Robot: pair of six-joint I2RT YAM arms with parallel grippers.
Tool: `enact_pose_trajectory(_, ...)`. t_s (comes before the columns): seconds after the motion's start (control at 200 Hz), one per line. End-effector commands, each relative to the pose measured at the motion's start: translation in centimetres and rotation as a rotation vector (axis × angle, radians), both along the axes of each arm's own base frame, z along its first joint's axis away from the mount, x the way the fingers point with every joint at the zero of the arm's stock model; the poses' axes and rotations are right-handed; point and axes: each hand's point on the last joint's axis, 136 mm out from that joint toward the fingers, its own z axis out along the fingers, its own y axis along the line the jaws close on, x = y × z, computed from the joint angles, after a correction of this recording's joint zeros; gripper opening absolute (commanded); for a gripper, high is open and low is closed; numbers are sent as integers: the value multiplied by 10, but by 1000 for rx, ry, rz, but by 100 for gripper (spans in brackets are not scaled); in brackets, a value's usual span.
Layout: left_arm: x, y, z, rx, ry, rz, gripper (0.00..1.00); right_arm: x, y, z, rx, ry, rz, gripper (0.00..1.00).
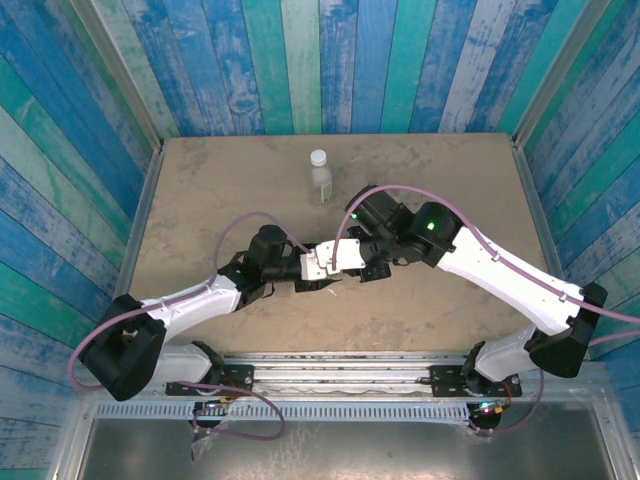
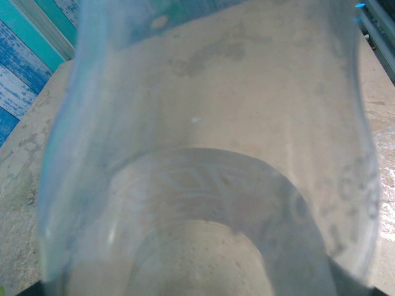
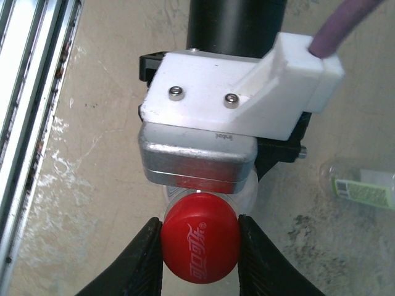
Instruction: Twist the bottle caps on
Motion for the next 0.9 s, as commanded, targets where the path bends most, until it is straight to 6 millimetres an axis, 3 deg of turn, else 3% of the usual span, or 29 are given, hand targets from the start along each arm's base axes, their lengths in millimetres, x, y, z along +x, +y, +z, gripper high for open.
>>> enact_pose_trajectory(0.0, 1, -3, 16, -25, -38, -9, 59, -4, 1, 5, 6, 15, 1, 23)
enact_pose_trajectory(0.18, 21, 3, 18, -15, -62, 100, 59, -4, 3, 8, 37, 56, -76, 14)
enact_pose_trajectory(0.25, 37, 7, 5, 15, -54, 190, 58, -3, 4, 11, 61, 89, -143, 12)
enact_pose_trajectory(0.461, 70, 14, 4, 43, -87, 340, 58, 13, 11, 19, 221, 213, -493, 8)
enact_pose_trajectory(0.546, 76, 13, 6, 35, -92, 361, 58, 29, 11, 23, 316, 266, -724, 1)
enact_pose_trajectory(0.736, 85, 14, 12, 5, -106, 406, 58, 35, 0, 3, 381, 470, -1119, 1)
enact_pose_trajectory(0.897, 78, 11, 16, -17, -107, 370, 58, 33, 1, 11, 422, 499, -1117, 1)
